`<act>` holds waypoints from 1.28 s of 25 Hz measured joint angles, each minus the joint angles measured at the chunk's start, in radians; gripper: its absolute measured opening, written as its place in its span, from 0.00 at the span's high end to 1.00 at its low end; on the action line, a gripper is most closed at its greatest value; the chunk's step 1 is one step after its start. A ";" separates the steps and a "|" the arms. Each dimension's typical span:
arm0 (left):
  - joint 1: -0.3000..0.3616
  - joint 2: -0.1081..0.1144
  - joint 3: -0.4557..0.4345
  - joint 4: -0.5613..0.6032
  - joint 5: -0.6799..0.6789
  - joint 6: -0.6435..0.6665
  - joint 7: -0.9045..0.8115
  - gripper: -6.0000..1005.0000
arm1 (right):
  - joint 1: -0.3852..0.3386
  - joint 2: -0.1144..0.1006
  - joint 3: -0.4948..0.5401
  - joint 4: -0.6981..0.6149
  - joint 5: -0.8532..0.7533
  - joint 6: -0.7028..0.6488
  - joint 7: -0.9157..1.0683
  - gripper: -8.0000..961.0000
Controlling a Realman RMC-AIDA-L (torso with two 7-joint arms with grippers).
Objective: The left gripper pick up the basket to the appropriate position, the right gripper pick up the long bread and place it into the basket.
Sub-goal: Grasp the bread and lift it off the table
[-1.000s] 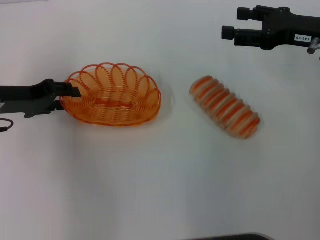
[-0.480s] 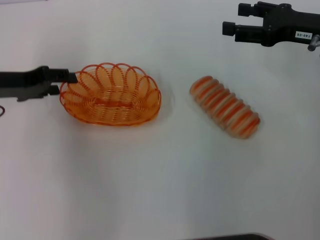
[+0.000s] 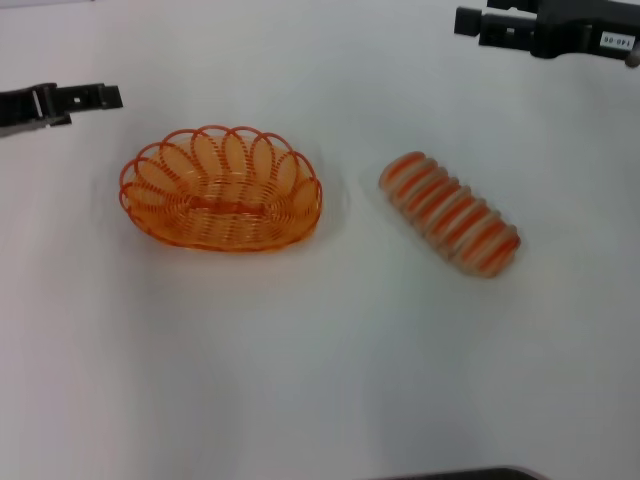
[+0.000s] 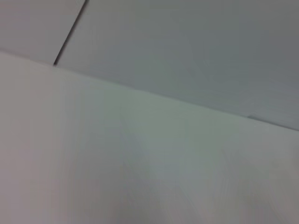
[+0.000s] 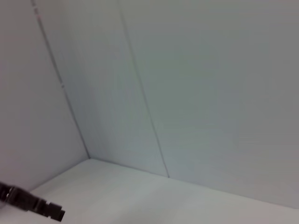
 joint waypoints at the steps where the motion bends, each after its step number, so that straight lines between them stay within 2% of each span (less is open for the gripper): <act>1: 0.000 0.004 -0.010 -0.003 -0.016 0.001 0.043 0.14 | 0.006 -0.006 -0.006 -0.003 -0.004 0.004 0.048 0.13; 2: 0.000 0.010 -0.029 -0.007 -0.052 0.030 0.159 0.11 | 0.011 -0.015 -0.017 -0.005 -0.011 0.005 0.091 0.13; 3: 0.000 0.010 -0.034 -0.007 -0.059 0.041 0.192 0.11 | 0.018 -0.027 -0.032 -0.008 -0.018 0.005 0.141 0.13; 4: 0.001 0.012 -0.044 -0.006 -0.074 0.061 0.249 0.11 | 0.035 -0.056 -0.072 -0.008 -0.049 0.005 0.260 0.13; 5: 0.003 0.014 -0.056 -0.006 -0.092 0.097 0.317 0.11 | 0.035 -0.056 -0.072 -0.008 -0.049 0.005 0.260 0.13; 9: 0.019 0.017 -0.105 -0.020 -0.141 0.197 0.528 0.11 | 0.088 -0.112 -0.130 0.000 -0.153 0.009 0.504 0.13; 12: 0.049 0.017 -0.144 -0.026 -0.156 0.262 0.675 0.11 | 0.144 -0.130 -0.153 -0.006 -0.270 -0.012 0.648 0.13; 16: 0.082 0.022 -0.174 -0.036 -0.154 0.353 0.794 0.12 | 0.225 -0.131 -0.165 -0.003 -0.448 -0.053 0.757 0.13; 22: 0.147 0.025 -0.195 -0.031 -0.136 0.405 0.880 0.12 | 0.337 -0.101 -0.224 0.030 -0.650 -0.074 0.934 0.13; 26: 0.173 0.019 -0.234 -0.037 -0.135 0.426 0.940 0.12 | 0.361 -0.096 -0.262 0.056 -0.675 -0.067 0.981 0.12; 32: 0.180 0.011 -0.235 -0.049 -0.135 0.419 0.974 0.12 | 0.377 -0.087 -0.360 0.084 -0.689 -0.047 1.034 0.11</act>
